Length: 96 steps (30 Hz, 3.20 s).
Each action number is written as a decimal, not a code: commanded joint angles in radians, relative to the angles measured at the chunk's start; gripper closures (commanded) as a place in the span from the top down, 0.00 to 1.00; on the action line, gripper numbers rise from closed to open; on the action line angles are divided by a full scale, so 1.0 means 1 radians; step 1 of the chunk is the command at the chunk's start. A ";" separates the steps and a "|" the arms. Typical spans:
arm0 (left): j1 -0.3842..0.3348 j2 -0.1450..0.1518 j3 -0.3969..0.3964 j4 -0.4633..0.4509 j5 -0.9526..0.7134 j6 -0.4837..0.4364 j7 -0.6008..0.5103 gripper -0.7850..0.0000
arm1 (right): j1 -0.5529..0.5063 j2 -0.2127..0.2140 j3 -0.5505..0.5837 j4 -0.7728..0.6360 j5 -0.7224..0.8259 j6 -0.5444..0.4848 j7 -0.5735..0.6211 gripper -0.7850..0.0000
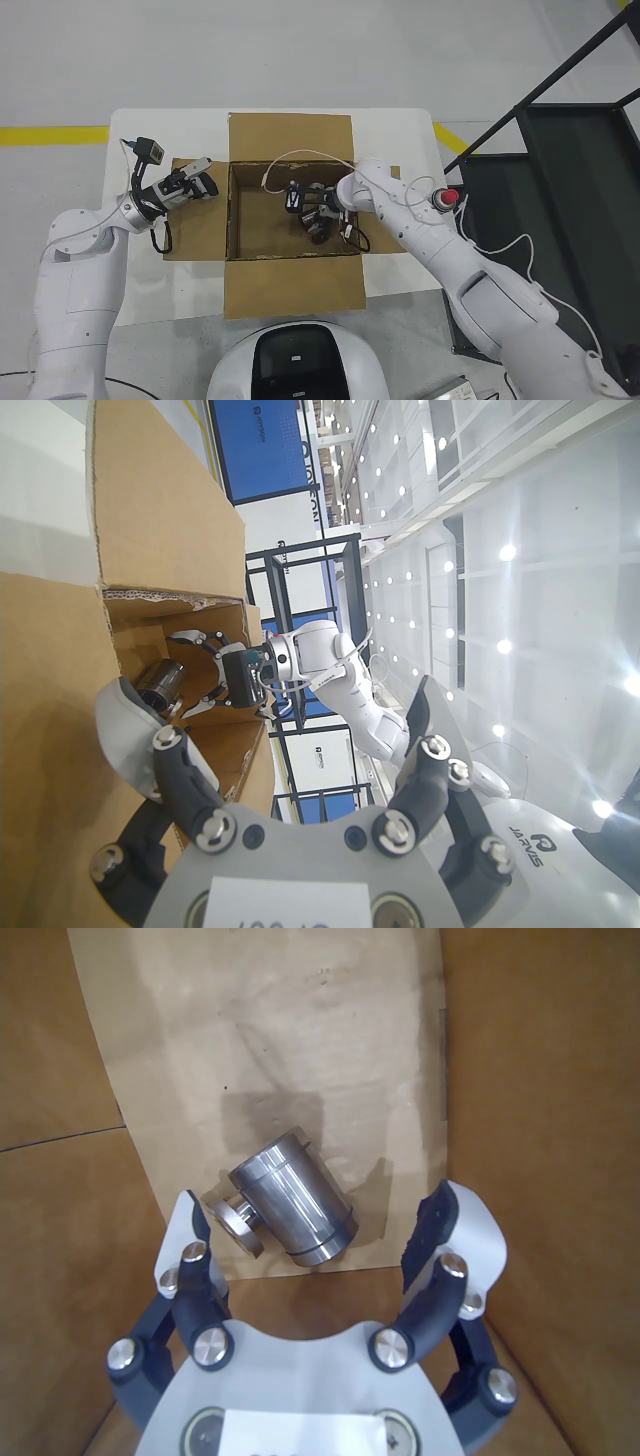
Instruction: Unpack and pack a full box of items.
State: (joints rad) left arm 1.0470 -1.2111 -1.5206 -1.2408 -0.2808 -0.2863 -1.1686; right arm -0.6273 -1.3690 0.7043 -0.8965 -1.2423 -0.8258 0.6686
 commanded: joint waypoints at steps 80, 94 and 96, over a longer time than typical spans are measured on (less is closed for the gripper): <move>0.000 0.000 0.000 0.000 0.000 0.000 0.000 1.00 | -0.132 0.218 0.099 -0.328 0.246 -0.187 -0.513 0.00; 0.000 0.000 0.000 0.000 0.000 0.000 0.000 1.00 | -0.132 0.218 0.099 -0.328 0.246 -0.187 -0.513 0.00; 0.000 0.000 0.000 0.000 0.000 0.000 0.000 1.00 | -0.132 0.218 0.099 -0.328 0.246 -0.187 -0.513 0.00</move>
State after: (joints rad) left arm 1.0470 -1.2111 -1.5206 -1.2408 -0.2808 -0.2863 -1.1686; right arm -0.7594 -1.1510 0.8033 -1.2245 -0.9959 -1.0123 0.1557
